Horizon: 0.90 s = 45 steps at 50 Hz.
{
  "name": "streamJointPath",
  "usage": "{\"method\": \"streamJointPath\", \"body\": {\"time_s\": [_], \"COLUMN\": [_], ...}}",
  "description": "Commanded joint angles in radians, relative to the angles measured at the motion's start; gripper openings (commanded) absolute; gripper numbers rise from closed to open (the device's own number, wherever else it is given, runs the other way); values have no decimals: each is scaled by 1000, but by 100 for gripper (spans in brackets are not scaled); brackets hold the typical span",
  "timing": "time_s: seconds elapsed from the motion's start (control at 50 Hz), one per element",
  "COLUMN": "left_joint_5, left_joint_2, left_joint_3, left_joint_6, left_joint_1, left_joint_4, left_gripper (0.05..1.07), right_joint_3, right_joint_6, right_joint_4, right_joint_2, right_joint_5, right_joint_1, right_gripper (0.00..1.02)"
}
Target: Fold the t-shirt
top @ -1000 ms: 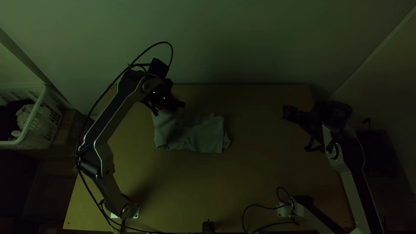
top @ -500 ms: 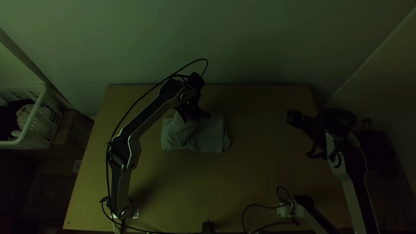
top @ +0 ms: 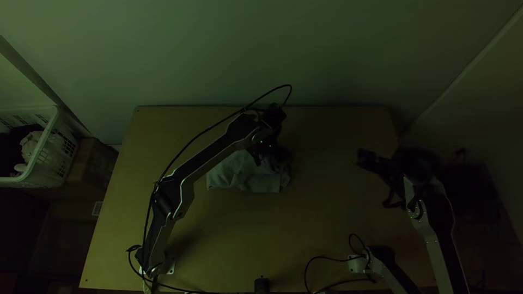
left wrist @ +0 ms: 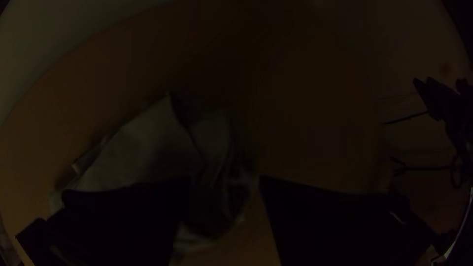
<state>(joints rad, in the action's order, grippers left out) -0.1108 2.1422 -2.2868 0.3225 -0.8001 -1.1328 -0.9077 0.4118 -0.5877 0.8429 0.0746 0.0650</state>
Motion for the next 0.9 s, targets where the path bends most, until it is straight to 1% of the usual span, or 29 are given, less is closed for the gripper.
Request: {"method": "streamJointPath", "body": {"time_s": [0.0, 0.14, 0.36, 0.46, 0.68, 0.88], "left_joint_5": [-52, -55, -50, -4, 25, 37], "left_joint_2": [-25, -28, -65, -100, -251, -404], "left_joint_3": [-31, -30, -26, -22, 21, 93], "left_joint_6": [6, 4, -17, -33, -63, -89], "left_joint_1": [-39, -50, 10, 56, 182, 334], "left_joint_4": [18, 10, 4, 7, 45, 47], "left_gripper": [103, 103, 103, 103, 103, 103], "right_joint_3": [35, 50, 72, 59, -11, -108], "right_joint_6": [13, 5, -30, -44, -79, -154], "right_joint_4": [14, 26, 58, 86, 152, 203], "right_joint_2": [-13, -19, -19, -18, -7, 12], "right_joint_5": [-9, -10, -10, -10, -9, -10], "right_joint_1": [7, 1, -5, -1, 16, 15], "right_gripper": [99, 99, 99, 99, 99, 99]}}
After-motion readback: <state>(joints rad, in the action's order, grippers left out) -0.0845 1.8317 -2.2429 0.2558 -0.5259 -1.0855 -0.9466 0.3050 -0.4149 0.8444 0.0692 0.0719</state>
